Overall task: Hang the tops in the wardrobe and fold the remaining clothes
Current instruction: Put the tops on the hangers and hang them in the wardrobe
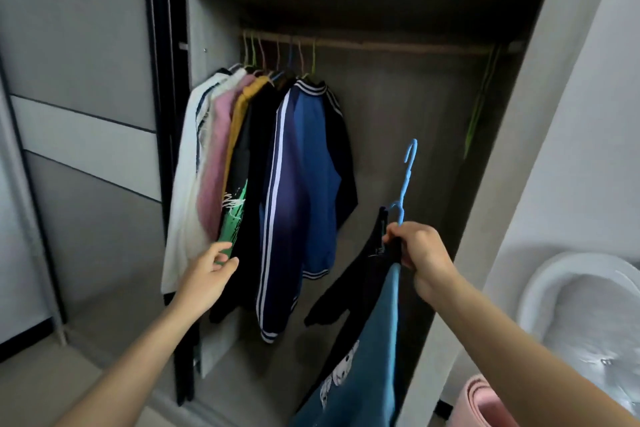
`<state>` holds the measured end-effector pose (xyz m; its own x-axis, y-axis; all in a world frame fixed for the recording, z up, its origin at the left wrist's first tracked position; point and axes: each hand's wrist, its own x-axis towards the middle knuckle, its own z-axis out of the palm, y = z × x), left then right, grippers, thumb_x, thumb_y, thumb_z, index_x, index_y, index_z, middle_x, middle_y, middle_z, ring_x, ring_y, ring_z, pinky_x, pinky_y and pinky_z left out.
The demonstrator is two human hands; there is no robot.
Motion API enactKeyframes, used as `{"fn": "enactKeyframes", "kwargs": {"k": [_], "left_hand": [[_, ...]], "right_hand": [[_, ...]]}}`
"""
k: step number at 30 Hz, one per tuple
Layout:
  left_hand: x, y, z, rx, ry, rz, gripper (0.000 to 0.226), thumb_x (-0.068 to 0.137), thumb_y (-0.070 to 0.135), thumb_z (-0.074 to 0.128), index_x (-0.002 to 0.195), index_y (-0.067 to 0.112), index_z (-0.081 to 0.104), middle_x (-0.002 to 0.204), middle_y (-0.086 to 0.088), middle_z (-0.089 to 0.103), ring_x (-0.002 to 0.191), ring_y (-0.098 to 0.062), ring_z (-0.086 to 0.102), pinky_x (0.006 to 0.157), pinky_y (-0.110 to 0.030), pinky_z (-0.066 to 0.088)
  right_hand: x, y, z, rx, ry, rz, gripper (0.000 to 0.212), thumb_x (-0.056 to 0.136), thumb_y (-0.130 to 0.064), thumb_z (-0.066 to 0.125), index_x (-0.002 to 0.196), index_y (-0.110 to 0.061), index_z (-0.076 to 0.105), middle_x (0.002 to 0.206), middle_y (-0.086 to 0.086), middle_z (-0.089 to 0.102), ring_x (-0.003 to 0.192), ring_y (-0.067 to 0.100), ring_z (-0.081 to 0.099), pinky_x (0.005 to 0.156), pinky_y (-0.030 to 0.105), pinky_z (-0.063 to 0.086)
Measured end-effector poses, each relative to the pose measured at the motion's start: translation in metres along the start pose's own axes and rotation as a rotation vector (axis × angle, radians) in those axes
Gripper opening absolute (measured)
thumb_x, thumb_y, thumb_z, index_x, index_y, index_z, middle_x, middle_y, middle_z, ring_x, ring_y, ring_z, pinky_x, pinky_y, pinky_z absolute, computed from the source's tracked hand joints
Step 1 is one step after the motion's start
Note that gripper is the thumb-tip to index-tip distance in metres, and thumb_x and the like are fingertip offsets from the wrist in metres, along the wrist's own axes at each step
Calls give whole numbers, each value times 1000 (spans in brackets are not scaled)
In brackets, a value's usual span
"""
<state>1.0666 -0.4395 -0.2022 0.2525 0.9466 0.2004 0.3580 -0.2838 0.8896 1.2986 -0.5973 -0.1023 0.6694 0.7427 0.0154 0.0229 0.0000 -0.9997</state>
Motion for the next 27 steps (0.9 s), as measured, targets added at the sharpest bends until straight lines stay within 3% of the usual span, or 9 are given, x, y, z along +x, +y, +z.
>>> {"fn": "enactKeyframes", "kwargs": {"k": [5, 9, 13, 16, 18, 20, 24, 27], "left_hand": [[56, 21, 3, 79, 37, 100, 35, 93, 18, 54, 128, 13, 52, 116, -8, 57, 103, -17, 53, 84, -25, 35], [114, 52, 1, 96, 50, 169, 38, 95, 21, 52, 132, 15, 48, 122, -7, 55, 110, -17, 50, 87, -23, 33], [166, 79, 1, 134, 74, 233, 41, 96, 23, 50, 135, 15, 45, 130, -8, 50, 122, -21, 45, 91, -24, 33], [204, 94, 3, 212, 111, 310, 41, 95, 24, 51, 136, 16, 45, 135, -7, 47, 107, -14, 47, 86, -23, 33], [225, 101, 4, 308, 158, 374, 41, 95, 25, 52, 135, 17, 47, 137, -6, 47, 105, -15, 47, 90, -27, 36], [254, 108, 6, 387, 200, 444, 41, 94, 26, 52, 134, 17, 48, 138, -6, 46, 122, -23, 41, 104, -33, 30], [310, 129, 13, 511, 207, 558, 46, 94, 33, 49, 139, 22, 43, 146, -2, 38, 134, -23, 28, 108, -33, 20], [350, 148, 17, 539, 128, 616, 51, 95, 38, 46, 143, 25, 34, 151, 0, 30, 138, -23, 21, 107, -36, 23]], "right_hand": [[66, -28, 31, -98, 15, -138, 31, 93, -5, 50, 63, -9, 45, 56, 2, 36, 44, 9, 36, 41, 16, 30], [132, -50, 59, -98, -13, -244, 11, 91, -7, 52, 81, -9, 48, 58, 4, 30, 48, 13, 28, 48, 25, 24], [179, -64, 80, -104, -32, -338, 13, 93, -6, 49, 81, -7, 54, 64, 9, 42, 51, 12, 35, 39, 14, 29], [211, -70, 92, -87, 4, -353, 26, 94, -6, 48, 69, -2, 56, 63, 6, 50, 60, 13, 44, 46, 10, 35], [228, -72, 96, -64, 39, -361, 30, 93, -7, 50, 64, -4, 58, 65, 7, 55, 67, 18, 50, 63, 19, 43], [245, -77, 99, -60, 84, -382, 32, 92, -6, 52, 61, -7, 60, 62, 6, 60, 69, 20, 53, 71, 30, 44], [271, -94, 103, -32, 132, -422, 31, 91, -1, 50, 61, -6, 59, 42, -8, 59, 43, 0, 53, 49, 11, 41], [288, -112, 114, -40, 179, -462, 32, 90, 0, 50, 60, -6, 60, 46, -2, 60, 52, 16, 52, 61, 26, 42]]}}
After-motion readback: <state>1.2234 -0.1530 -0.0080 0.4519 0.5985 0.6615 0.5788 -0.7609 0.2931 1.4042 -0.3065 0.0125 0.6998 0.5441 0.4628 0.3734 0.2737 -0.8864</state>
